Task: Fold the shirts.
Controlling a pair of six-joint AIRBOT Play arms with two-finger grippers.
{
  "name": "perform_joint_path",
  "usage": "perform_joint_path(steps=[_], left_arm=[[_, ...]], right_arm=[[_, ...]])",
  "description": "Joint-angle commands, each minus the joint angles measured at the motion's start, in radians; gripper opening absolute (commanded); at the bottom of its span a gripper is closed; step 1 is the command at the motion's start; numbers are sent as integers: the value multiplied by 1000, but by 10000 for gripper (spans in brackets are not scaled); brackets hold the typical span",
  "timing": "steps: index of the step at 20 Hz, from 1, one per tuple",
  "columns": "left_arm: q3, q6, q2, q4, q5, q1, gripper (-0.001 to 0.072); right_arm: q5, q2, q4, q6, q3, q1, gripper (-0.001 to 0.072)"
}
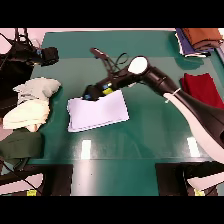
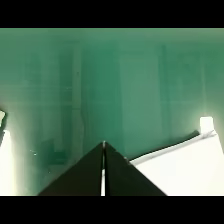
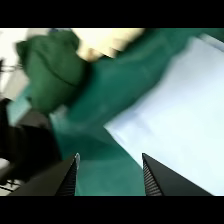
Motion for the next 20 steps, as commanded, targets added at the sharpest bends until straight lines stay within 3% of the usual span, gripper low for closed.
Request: perform_joint_path(steps=[1,4,5,7,12,16,17,19,20], left_arm=[[-3,1,5,-2,13,-39,23],[-3,1,5,-3,48,-87,23],[-3,2,5,-2,58,-101,23],[-3,2,5,-2,71,-126,24],[-3,1,5,-5,91,-153,24],[-3,0,5,-6,88,-153,24],[-3,0,5,-6,87,-153,24],[-3,0,5,-10,80,-153,23],[-3,1,5,-6,79,-160,23]], right_arm=[[51,67,-121,14,-157,-164,447],[19,109,-140,67,-361,-357,454],[4,98,-136,67,-408,-407,488],[-20,50,-60,48,-468,-456,494],[-27,-126,203,-53,-449,-372,540],[-58,-240,249,-61,-296,-231,516],[-86,-257,247,-61,-255,-200,405],[-124,-274,218,-63,-176,-163,90],[-131,-275,184,-64,-140,-161,28]])
